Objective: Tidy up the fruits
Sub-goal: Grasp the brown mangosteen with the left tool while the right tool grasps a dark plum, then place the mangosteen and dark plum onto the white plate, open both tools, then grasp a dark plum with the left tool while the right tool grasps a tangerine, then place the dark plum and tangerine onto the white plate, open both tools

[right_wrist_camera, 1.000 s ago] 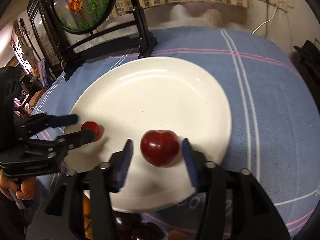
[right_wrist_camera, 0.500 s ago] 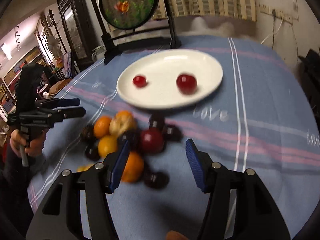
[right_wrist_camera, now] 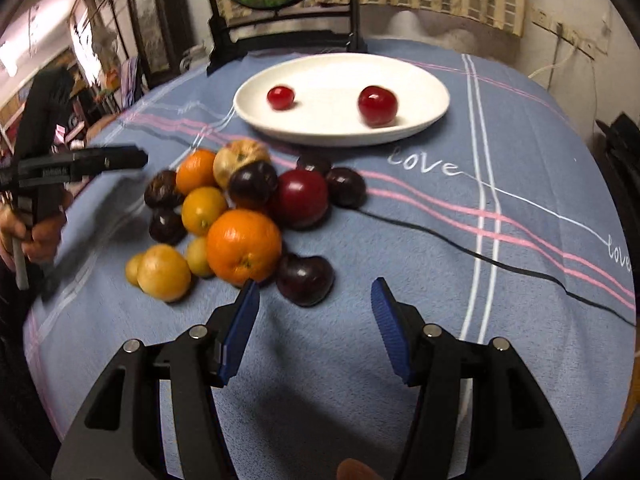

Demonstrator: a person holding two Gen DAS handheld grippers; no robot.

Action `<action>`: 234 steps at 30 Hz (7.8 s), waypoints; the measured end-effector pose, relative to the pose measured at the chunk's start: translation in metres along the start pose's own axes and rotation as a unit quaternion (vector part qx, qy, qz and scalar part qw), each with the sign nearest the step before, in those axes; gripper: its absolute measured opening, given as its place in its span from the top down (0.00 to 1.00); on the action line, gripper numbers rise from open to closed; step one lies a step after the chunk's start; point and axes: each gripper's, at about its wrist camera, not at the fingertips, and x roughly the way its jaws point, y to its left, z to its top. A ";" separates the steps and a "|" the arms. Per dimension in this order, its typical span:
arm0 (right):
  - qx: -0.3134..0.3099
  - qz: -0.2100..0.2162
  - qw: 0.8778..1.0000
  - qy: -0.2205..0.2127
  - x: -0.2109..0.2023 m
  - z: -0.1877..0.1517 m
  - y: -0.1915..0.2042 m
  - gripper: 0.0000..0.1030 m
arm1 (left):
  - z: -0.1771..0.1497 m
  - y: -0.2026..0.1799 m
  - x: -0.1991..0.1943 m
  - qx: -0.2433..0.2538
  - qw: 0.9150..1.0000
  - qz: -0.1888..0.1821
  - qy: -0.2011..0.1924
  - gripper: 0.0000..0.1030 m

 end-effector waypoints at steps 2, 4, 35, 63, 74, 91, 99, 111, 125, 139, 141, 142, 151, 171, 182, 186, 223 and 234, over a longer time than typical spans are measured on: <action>-0.008 -0.001 1.000 -0.004 0.001 0.000 0.004 0.44 | 0.001 0.000 0.000 0.000 1.000 -0.002 0.000 0.11; -0.015 -0.008 1.000 -0.007 0.003 0.003 0.006 0.49 | 0.000 0.001 0.001 0.000 1.000 -0.002 0.001 0.11; 0.020 0.002 1.000 0.007 0.015 0.010 -0.008 0.68 | -0.011 -0.027 0.015 0.069 0.997 -0.019 0.028 0.23; 0.028 0.000 1.000 -0.013 -0.001 0.012 -0.009 0.68 | -0.016 -0.048 0.031 0.070 0.996 0.044 0.042 0.54; 0.051 0.014 0.997 -0.063 -0.009 0.071 -0.025 0.68 | 0.037 -0.054 0.010 0.080 0.996 0.032 -0.001 0.54; 0.060 0.003 0.997 -0.053 0.064 0.131 -0.045 0.68 | 0.114 -0.050 0.099 0.053 0.998 0.043 0.018 0.54; 0.062 0.003 0.995 -0.076 0.028 0.112 -0.039 0.58 | 0.102 -0.045 0.055 0.039 0.997 0.055 -0.027 0.17; 0.076 0.080 0.992 -0.053 0.002 0.029 -0.005 0.58 | 0.021 -0.008 0.025 0.005 0.997 0.071 -0.007 0.11; 0.077 0.112 0.991 -0.019 0.014 0.021 0.004 0.55 | 0.014 -0.005 0.022 -0.003 0.999 0.051 0.000 0.10; 0.106 0.142 0.984 -0.012 0.021 0.017 -0.006 0.57 | 0.009 -0.017 0.015 0.028 0.999 0.005 0.020 0.10; 0.107 0.137 0.985 -0.019 0.017 0.018 -0.007 0.57 | 0.005 -0.024 0.015 0.051 0.998 -0.018 0.035 0.11; 0.105 0.131 0.985 -0.022 0.015 0.018 -0.008 0.57 | 0.002 -0.026 0.015 0.060 0.997 -0.027 0.040 0.11; 0.100 0.120 0.988 -0.013 0.020 0.017 -0.005 0.57 | -0.015 -0.048 0.027 0.103 0.987 -0.086 0.087 0.40; 0.094 0.109 0.989 -0.011 0.021 0.018 -0.002 0.57 | -0.025 -0.073 0.035 0.138 0.985 -0.062 0.085 0.64; 0.083 0.106 0.991 -0.024 0.012 0.019 0.002 0.57 | -0.026 -0.075 0.025 0.136 0.986 -0.065 0.067 0.68; 0.073 0.114 0.989 -0.054 -0.003 0.027 0.004 0.57 | -0.011 -0.066 0.011 0.110 0.989 -0.090 0.045 0.68; 0.006 0.020 0.992 -0.126 -0.003 0.058 0.017 0.48 | 0.055 -0.041 0.018 0.033 0.999 0.021 -0.035 0.07; -0.027 0.100 0.993 -0.060 -0.002 0.019 0.048 0.48 | 0.007 -0.020 0.023 0.017 1.000 0.024 0.008 0.07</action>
